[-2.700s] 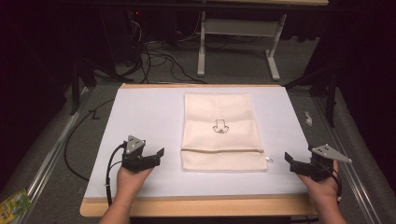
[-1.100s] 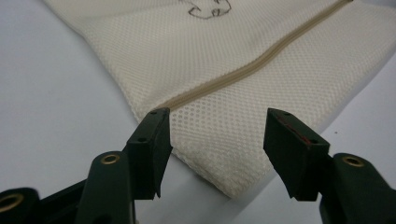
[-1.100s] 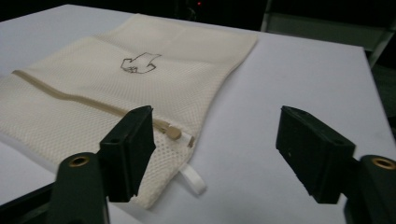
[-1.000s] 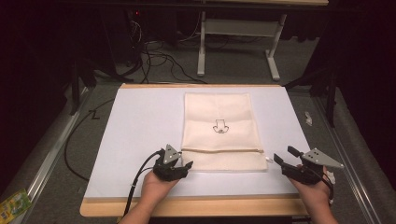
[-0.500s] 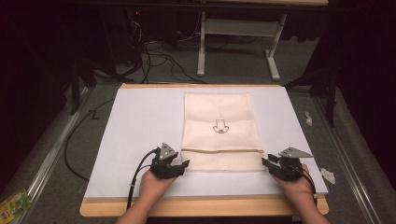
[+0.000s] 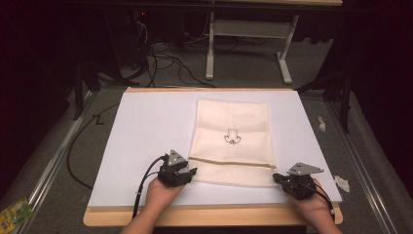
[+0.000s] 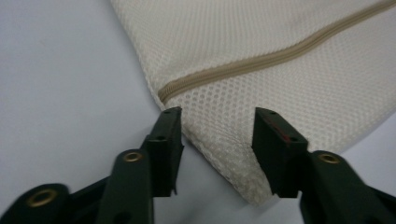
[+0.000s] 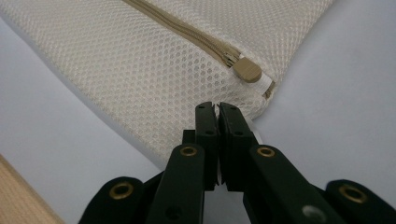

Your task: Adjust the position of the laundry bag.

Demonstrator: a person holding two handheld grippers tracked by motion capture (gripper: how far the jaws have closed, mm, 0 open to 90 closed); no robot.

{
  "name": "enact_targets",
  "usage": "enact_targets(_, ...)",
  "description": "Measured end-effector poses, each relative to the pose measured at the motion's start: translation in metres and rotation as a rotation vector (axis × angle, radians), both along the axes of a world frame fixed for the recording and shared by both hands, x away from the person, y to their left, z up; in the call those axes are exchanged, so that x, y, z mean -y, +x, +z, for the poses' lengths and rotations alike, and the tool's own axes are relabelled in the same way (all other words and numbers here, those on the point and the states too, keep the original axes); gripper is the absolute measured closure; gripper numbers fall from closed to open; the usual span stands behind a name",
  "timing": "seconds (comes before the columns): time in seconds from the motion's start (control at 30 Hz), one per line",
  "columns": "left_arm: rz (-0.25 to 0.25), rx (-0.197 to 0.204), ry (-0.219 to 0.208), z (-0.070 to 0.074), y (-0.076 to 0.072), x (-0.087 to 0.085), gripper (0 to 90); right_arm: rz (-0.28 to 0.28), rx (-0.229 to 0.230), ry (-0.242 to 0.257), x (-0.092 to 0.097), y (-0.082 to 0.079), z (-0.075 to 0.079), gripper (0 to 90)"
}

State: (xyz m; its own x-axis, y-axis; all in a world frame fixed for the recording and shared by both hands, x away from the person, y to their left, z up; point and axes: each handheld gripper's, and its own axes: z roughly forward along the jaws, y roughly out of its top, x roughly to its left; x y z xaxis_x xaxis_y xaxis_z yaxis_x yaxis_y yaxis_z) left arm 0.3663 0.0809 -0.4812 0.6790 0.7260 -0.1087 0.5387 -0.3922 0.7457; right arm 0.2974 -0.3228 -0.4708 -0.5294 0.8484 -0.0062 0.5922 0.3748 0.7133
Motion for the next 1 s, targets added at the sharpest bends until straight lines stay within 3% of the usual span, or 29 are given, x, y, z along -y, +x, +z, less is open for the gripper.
enact_targets(0.03,-0.001,0.000,0.008,0.001,0.001,0.000,68.3,-0.004,0.000,-0.004,0.000,-0.001,-0.001,88.4)
enact_targets(0.07,-0.006,-0.015,0.001,0.001,0.001,0.000,68.3,-0.004,0.000,-0.004,0.000,-0.001,-0.001,88.4)
enact_targets(0.2,-0.047,-0.046,-0.004,0.002,-0.001,-0.003,84.1,0.005,0.001,-0.010,0.001,-0.005,-0.002,88.3)
enact_targets(0.23,-0.079,-0.048,0.013,0.004,-0.005,-0.004,85.4,0.007,-0.001,-0.010,0.002,-0.006,-0.001,88.3)
enact_targets(0.4,-0.101,-0.045,0.034,0.006,-0.017,-0.005,85.6,0.014,0.000,-0.016,0.003,-0.008,0.000,88.1)
enact_targets(0.5,-0.125,-0.026,0.080,0.008,-0.033,-0.003,85.6,0.019,-0.008,-0.018,0.001,-0.016,0.001,88.0)
enact_targets(0.57,-0.135,-0.018,0.090,0.008,-0.037,-0.004,85.6,0.025,-0.007,-0.017,0.001,-0.019,0.001,88.0)
enact_targets(0.77,-0.142,-0.006,0.076,0.008,-0.038,-0.005,78.2,0.048,0.001,0.009,0.003,-0.022,0.003,84.3)
enact_targets(0.8,-0.144,-0.008,0.067,0.008,-0.038,-0.005,72.9,0.045,0.010,0.026,0.004,-0.021,0.004,82.3)
enact_targets(0.83,-0.153,0.001,0.047,0.009,-0.037,-0.005,62.7,0.040,0.026,0.076,0.007,-0.021,0.007,77.4)
enact_targets(1.0,-0.093,0.054,0.000,0.014,-0.034,-0.007,50.7,0.006,0.060,0.115,0.012,-0.020,0.012,71.8)
